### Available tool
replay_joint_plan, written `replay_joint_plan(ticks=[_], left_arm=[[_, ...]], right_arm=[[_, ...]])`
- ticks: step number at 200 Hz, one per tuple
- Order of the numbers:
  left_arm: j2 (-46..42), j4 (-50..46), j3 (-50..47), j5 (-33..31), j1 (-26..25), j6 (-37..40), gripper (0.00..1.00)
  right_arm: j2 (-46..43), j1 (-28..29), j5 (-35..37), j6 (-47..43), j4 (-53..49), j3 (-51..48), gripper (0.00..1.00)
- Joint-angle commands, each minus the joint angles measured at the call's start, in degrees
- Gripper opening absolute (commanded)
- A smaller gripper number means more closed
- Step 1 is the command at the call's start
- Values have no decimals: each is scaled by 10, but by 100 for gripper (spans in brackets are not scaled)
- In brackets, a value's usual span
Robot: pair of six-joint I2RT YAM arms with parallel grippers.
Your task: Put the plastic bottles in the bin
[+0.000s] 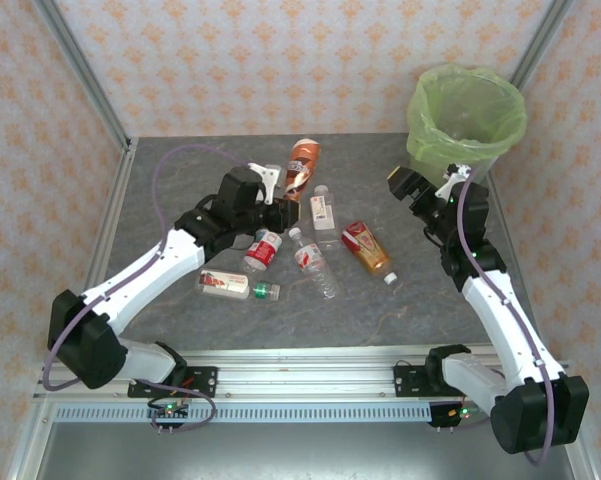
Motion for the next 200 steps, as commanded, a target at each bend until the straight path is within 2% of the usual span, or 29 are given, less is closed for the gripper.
replay_joint_plan(ticks=[1, 40, 60, 105, 124, 150, 175, 200], left_arm=[[8, -11, 23, 36, -4, 44, 0], [-4, 34, -8, 89, -15, 52, 0], [-19, 35, -16, 86, -29, 68, 0], [-11, 35, -7, 134, -34, 68, 0], [-8, 31, -1, 140, -37, 68, 0], [3, 20, 8, 149, -39, 71, 0], [9, 23, 9, 166, -40, 72, 0], [14, 14, 13, 167, -42, 79, 0]], right_arm=[[8, 11, -21, 36, 62, -7, 99], [27, 62, -44, 44, 78, 0, 99], [38, 79, -54, 75, 124, -9, 99], [78, 102, -105, 133, 203, 5, 99], [92, 109, -107, 132, 206, 10, 99], [110, 125, -161, 119, 253, 15, 99], [145, 143, -154, 95, 225, 36, 99], [164, 149, -163, 100, 261, 41, 96]])
